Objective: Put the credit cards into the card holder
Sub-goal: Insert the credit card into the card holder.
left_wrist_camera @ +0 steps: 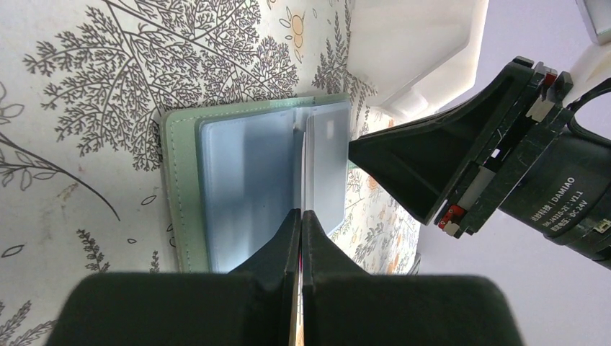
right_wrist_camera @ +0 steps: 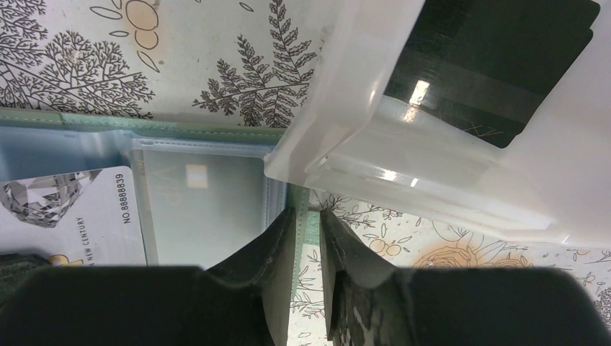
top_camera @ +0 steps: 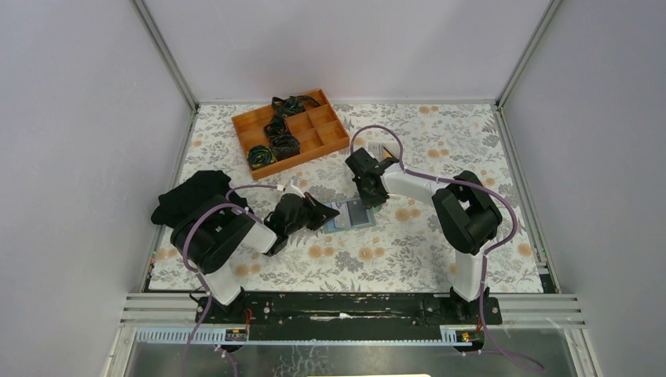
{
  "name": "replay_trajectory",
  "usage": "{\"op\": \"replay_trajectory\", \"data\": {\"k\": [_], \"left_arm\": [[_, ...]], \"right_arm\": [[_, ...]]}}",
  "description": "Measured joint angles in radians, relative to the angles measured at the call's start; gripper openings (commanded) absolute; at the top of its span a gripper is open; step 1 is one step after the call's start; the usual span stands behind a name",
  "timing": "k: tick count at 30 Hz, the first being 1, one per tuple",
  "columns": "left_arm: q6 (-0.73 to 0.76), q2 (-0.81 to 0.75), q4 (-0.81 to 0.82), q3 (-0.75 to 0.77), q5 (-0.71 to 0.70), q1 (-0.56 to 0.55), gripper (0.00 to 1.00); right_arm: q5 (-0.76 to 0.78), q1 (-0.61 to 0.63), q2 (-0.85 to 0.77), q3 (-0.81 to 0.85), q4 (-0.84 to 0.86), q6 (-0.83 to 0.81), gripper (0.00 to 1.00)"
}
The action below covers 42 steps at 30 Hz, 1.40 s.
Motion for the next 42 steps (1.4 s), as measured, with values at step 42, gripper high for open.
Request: {"op": "replay_trajectory", "data": {"k": [42], "left_arm": [[0.000,0.005,0.001,0.029,-0.006,0.000,0.00]], "right_arm": [[-0.006,-0.001,-0.005,-0.010,0.012,-0.010,0.26]]}}
